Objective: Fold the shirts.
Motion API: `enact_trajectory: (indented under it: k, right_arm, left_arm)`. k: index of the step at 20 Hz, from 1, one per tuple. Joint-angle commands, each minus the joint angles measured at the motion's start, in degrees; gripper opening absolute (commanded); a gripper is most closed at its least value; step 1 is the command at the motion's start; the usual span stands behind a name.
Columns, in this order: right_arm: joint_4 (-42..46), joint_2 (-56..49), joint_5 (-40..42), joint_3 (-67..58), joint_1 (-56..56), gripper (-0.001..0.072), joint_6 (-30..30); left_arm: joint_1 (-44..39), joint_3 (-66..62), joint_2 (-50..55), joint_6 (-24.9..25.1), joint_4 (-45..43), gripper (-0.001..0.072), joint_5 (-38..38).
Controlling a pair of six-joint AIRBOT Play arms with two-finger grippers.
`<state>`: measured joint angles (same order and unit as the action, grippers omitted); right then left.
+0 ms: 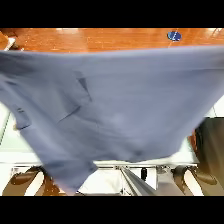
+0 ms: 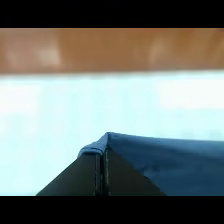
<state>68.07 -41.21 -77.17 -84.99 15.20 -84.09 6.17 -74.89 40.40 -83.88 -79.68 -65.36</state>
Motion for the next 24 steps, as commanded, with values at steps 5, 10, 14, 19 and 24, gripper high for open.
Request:
enact_trajectory:
  k: [5,10,14,19,24]
  right_arm:
    - [-9.94,-27.15,17.92,11.34,-4.17,0.0020,7.41]
    - [-14.67,-53.05,24.61,-2.49,-4.94,0.0020,5.88]
    - [-15.56,-66.88,21.57,-16.52,-4.92,0.0021,2.56]
    - [-15.65,-70.36,20.81,-19.34,-4.94,0.0021,1.22]
    - [-15.17,-68.74,3.23,-21.49,-1.92,0.0021,5.49]
  left_arm:
    - [-1.36,6.93,27.50,-4.55,8.15,0.0030,24.63]
    - [-2.19,2.14,43.10,-10.54,13.31,0.0029,36.94]
    - [-2.91,-2.73,51.19,-10.56,13.99,0.0029,35.89]
    - [-3.04,-2.86,55.25,-10.56,15.91,0.0029,35.63]
    - [-0.04,-10.32,54.86,-2.60,15.82,0.0030,19.41]
